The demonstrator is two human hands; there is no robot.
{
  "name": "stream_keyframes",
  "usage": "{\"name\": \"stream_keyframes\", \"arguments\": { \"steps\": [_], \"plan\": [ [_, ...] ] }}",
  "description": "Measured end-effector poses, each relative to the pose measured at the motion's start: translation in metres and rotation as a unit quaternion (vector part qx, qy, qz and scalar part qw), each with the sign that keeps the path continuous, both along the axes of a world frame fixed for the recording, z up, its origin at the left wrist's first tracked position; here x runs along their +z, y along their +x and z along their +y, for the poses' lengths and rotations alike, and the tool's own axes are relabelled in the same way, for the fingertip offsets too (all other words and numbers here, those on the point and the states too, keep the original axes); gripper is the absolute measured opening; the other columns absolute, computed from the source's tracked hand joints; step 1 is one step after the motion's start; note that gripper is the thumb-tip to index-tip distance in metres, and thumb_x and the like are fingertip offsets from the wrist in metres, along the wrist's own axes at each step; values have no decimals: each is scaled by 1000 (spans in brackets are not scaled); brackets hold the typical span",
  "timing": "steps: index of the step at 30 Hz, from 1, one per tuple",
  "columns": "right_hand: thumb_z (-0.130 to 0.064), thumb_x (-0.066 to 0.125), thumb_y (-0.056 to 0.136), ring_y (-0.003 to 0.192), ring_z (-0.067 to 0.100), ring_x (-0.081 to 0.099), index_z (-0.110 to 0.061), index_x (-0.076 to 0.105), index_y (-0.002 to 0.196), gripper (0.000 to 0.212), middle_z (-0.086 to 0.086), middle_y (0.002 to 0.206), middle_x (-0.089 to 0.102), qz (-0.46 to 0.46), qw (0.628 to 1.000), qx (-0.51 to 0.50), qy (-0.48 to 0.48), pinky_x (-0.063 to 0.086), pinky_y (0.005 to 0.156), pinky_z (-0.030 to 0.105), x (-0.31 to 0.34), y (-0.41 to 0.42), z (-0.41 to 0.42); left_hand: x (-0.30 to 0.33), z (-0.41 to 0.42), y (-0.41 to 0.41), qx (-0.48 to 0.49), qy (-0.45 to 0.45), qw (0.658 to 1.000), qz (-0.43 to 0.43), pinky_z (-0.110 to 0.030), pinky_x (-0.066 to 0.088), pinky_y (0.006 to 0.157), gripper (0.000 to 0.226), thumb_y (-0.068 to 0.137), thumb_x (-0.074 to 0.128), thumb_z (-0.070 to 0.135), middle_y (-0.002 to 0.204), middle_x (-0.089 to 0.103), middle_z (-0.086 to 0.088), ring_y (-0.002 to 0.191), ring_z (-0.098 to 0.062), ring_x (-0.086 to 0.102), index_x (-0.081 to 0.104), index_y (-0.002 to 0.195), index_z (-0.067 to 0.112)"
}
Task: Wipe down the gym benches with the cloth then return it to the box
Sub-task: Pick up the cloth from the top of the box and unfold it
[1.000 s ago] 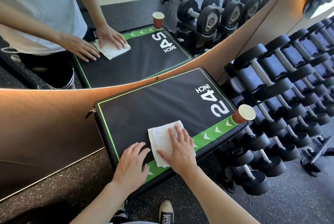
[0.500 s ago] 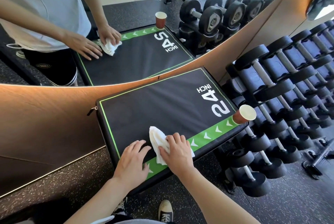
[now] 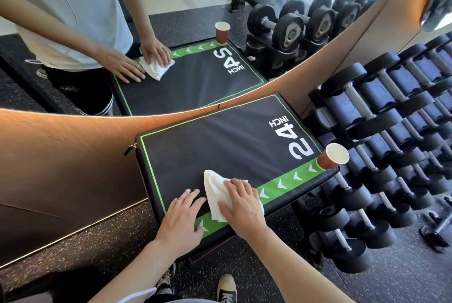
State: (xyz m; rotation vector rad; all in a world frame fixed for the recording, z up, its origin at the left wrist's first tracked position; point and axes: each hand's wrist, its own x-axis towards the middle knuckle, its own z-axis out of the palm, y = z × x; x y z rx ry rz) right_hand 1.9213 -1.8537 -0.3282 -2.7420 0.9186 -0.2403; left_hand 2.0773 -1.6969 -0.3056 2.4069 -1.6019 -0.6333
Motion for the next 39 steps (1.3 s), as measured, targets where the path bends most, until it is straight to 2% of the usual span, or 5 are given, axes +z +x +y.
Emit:
{"name": "stream_keyframes", "arguments": {
  "steps": [5,12,23,29,39],
  "plan": [
    [-71,50,92,124,24,47,-23,47,141,68,-3,139,48,19,1000,16,-7,47,96,41,0,-1,-2,1,-1,-3,5,18,1000,-3,-40,16,130,69,98,55,45,173,19,5,162,-20,9,32,161,29],
    [-52,54,101,102,28,54,-14,59,124,45,3,114,57,32,999,19,21,50,80,39,7,6,2,15,-5,-14,56,16,998,-2,-44,24,127,75,97,60,38,170,25,8,160,-17,16,27,164,25],
    [-51,42,107,103,26,58,-13,60,115,42,2,108,61,39,998,3,50,39,90,39,30,-30,-14,50,-20,-39,93,-77,993,-7,-36,29,125,66,93,64,27,162,38,7,155,-14,27,44,156,25],
    [-58,59,97,79,25,60,-10,64,91,48,0,84,63,-69,988,-122,62,47,70,40,57,-68,-33,72,-56,-58,31,-119,992,11,-37,33,123,61,92,67,24,159,45,6,151,-14,33,51,151,24],
    [-59,62,96,78,23,59,-14,54,78,49,-3,78,56,-105,942,-320,4,41,68,34,100,-132,-23,116,-124,-69,-171,-187,967,35,-42,38,120,55,89,71,18,150,55,1,145,-19,44,60,143,18]
  ]
}}
